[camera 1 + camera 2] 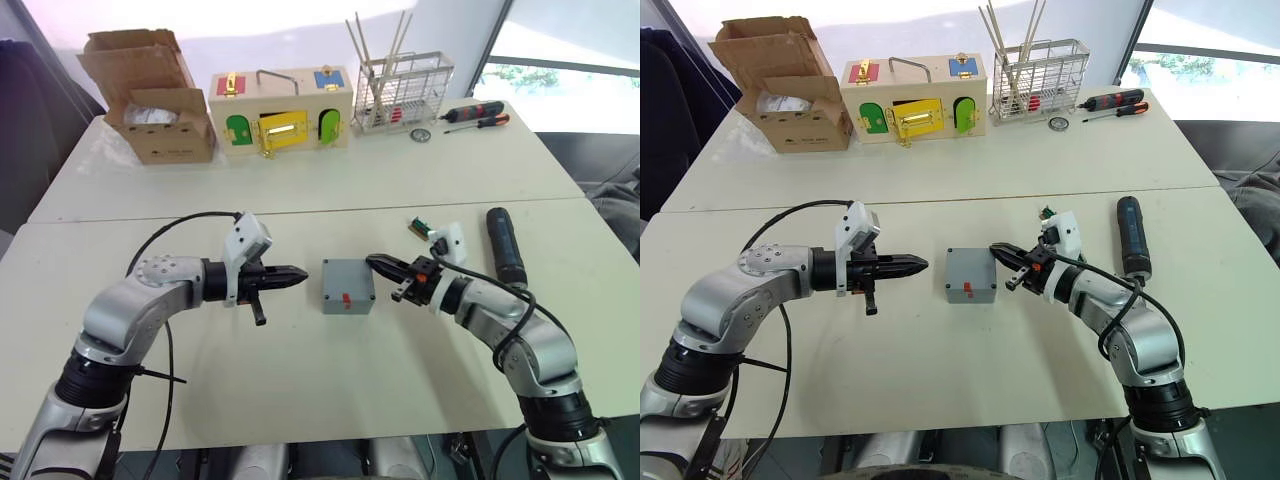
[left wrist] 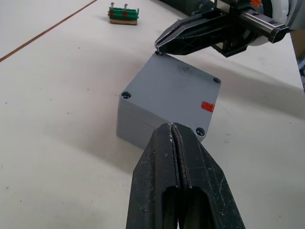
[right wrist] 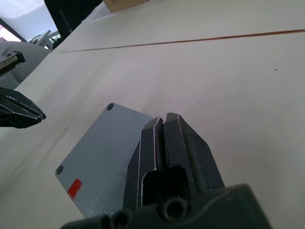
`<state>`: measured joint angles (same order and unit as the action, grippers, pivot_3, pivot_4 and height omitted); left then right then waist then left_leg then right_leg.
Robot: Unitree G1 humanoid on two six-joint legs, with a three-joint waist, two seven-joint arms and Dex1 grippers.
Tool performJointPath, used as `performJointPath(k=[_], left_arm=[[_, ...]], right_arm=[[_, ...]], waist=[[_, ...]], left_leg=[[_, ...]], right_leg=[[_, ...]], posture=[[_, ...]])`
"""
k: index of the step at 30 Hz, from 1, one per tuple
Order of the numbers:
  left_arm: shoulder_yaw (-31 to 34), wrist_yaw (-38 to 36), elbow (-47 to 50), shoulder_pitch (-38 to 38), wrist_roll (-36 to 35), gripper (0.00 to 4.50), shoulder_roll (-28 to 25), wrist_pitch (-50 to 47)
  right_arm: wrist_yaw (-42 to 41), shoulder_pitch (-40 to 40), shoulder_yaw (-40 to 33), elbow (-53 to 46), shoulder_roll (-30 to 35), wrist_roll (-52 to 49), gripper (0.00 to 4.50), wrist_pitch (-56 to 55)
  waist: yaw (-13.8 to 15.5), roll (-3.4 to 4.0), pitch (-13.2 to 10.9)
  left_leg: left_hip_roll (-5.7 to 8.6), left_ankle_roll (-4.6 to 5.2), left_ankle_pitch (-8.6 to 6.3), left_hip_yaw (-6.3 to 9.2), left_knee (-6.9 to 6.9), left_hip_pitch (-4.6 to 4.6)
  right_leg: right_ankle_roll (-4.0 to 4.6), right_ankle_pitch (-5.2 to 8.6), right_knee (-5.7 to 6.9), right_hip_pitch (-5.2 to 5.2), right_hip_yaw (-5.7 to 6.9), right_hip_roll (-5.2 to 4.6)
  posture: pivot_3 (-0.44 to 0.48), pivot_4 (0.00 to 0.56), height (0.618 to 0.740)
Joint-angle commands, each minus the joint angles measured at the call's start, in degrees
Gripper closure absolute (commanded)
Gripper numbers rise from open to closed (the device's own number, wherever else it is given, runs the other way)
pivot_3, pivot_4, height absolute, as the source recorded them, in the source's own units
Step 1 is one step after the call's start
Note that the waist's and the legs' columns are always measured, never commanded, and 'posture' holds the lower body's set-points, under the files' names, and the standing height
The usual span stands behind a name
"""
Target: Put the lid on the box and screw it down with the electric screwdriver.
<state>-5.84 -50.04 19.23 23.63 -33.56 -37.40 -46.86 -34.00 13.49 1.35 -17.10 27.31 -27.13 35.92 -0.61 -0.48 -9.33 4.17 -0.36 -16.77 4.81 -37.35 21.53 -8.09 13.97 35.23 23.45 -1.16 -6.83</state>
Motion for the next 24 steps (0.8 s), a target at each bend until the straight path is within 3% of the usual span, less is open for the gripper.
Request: performJointPath(k=[1, 4, 6, 8, 11, 14, 15, 20, 24], left_arm=[[0.3, -0.1, 0.6, 1.1, 0.1, 4.50, 0.3, 0.9], [0.3, -0.2, 0.3, 1.3, 0.5, 4.50, 0.5, 1.1], [0.2, -0.2, 0.2, 1.4, 0.7, 4.50, 0.8, 1.3], [0.1, -0.2, 0.1, 1.5, 0.8, 4.50, 0.9, 1.5], [-0.1, -0.2, -0.4, 2.0, 1.1, 4.50, 1.4, 1.7], [-0.4, -0.5, -0.7, 2.4, 1.1, 4.50, 2.1, 2.3], [-0.5, -0.8, -0.7, 2.5, 1.0, 4.50, 2.4, 2.5], [-1.9, -3.8, -1.6, 4.2, 1.0, 4.50, 3.4, 4.5], [-7.3, -8.3, -2.1, 9.0, 3.3, 4.50, 5.9, 9.6]], right_arm=[[-0.3, 1.0, 0.0, 0.1, -0.7, 0.6, 4.46, -1.4], [-0.3, 1.7, 0.2, 0.6, -0.8, 1.0, 4.46, -1.7], [-0.7, 1.9, 0.2, 0.8, -0.5, 1.4, 3.92, -1.9], [-1.3, 1.9, -0.2, 0.5, 0.1, 1.3, 3.13, -1.6], [-2.3, 1.9, -0.9, -0.2, 1.7, 1.3, 1.49, -1.4], [-2.5, 1.9, -3.1, -1.7, 3.9, 0.4, 0.21, -0.3], [-2.1, 1.9, -4.4, -2.5, 4.8, -0.1, 0.01, 0.6], [0.0, 5.5, -17.3, -4.8, 11.6, -10.1, 0.01, 14.3], [-4.9, 17.4, -17.5, 9.5, 32.2, -11.0, 0.01, 35.4]], waist=[[0.0, 0.00, 0.0], [0.0, 0.00, 0.0], [0.0, 0.00, 0.0], [0.0, 0.00, 0.0], [0.0, 0.00, 0.0], [0.0, 0.00, 0.0], [0.1, 0.00, 0.0], [0.2, 0.04, -0.1], [0.4, 0.32, -0.3]], left_leg=[[0.00, 0.00, 0.00, 0.00, 0.00, 0.00], [0.00, 0.00, 0.00, 0.00, 0.00, 0.00], [0.00, 0.00, 0.00, 0.00, 0.00, 0.00], [0.00, 0.00, 0.00, 0.00, 0.00, 0.00], [0.00, 0.00, 0.00, 0.00, 0.00, 0.00], [0.01, 0.00, 0.00, -0.01, -0.01, 0.00], [0.01, 0.00, 0.00, 0.00, -0.01, 0.00], [0.02, 0.00, 0.00, -0.01, -0.02, 0.04], [0.04, 0.01, 0.00, -0.02, -0.10, 0.08]], right_leg=[[0.00, 0.00, 0.00, 0.00, 0.00, 0.00], [0.00, 0.00, 0.00, 0.00, 0.00, 0.00], [0.00, 0.00, 0.00, 0.00, 0.00, 0.00], [0.00, 0.00, 0.00, 0.00, 0.00, 0.00], [0.00, 0.00, 0.00, 0.00, 0.00, 0.00], [0.00, 0.00, 0.00, 0.00, 0.00, 0.00], [0.00, 0.00, 0.00, 0.00, 0.00, 0.00], [0.00, 0.00, -0.02, 0.00, -0.01, -0.02], [0.04, -0.01, -0.05, -0.04, 0.04, -0.04]], posture=[[0.000, 0.150, 0.734], [0.000, 0.150, 0.734], [0.000, 0.150, 0.734], [0.000, 0.150, 0.734], [0.000, 0.150, 0.734], [0.000, 0.150, 0.734], [0.000, 0.150, 0.734], [0.000, 0.150, 0.734], [0.000, 0.150, 0.734]])
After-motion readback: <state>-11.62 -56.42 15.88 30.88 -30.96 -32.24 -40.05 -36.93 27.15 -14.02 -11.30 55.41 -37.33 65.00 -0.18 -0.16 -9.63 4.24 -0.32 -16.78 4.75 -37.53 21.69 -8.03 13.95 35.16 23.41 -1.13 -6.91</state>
